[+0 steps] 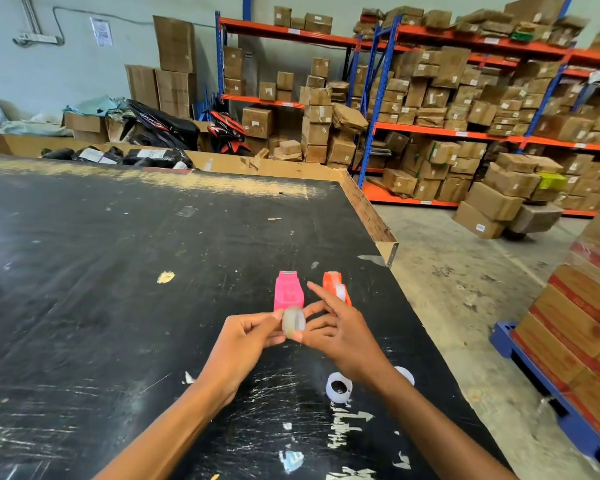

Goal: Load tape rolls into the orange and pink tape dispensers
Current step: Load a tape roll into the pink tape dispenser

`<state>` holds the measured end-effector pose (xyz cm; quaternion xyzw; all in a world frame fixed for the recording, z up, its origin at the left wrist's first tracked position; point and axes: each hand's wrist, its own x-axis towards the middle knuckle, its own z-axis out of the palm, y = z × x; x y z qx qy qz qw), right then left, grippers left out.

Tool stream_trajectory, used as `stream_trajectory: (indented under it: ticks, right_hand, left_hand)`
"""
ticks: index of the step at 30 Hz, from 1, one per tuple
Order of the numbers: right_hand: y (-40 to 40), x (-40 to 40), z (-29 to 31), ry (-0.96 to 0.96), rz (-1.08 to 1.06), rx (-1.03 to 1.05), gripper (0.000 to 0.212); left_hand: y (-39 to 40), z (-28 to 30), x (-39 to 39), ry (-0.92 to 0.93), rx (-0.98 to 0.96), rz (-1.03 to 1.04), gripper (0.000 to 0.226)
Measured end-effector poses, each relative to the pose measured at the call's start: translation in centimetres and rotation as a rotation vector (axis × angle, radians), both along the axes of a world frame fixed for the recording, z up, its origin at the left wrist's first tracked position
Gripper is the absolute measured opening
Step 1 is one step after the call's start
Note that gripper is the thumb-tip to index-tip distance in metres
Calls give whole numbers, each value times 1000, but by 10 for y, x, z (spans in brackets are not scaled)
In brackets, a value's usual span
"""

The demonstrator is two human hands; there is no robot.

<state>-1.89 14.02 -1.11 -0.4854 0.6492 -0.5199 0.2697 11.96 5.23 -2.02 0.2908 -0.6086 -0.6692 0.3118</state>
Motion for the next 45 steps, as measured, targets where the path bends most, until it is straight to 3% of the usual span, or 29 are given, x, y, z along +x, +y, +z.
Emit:
stream_trajectory:
  ticks: [7, 15, 19, 24, 27, 31, 36, 39, 42, 45]
  right_hand:
    - [-6, 4, -5, 329, 19, -60, 93]
    - [-5, 1, -12, 431, 19, -83, 83]
    - [-5, -1, -13, 425, 6, -69, 73]
    - [-12, -7, -8, 240, -92, -60, 59]
    - [-21, -15, -6, 280, -136, -47, 39]
    - [-37, -19, -6, 261, -195, -14, 31]
    - [-59, -25, 0, 275, -241, 40, 19]
    - [-72, -32, 5, 270, -250, 80, 31]
    - [-86, -41, 10, 213, -292, 150, 33]
    - [-101, -53, 6, 190, -349, 215, 18]
  left_hand:
    - [-3, 1, -9, -119, -134, 126, 4]
    - [-3, 2, -16, -111, -81, 144, 4]
    - [-4, 1, -20, -131, -55, 133, 6]
    - [-10, 14, -30, -96, 24, 102, 17]
    - [-15, 22, -33, -61, 66, 71, 31]
    - [-22, 20, -39, -31, 101, 108, 31]
    - [-34, 18, -48, -5, 37, 124, 32]
    - [-51, 14, -55, 3, -6, 127, 38]
    - [-71, 4, -64, -59, -66, 160, 33]
    - [-83, -9, -69, -181, -228, 185, 32]
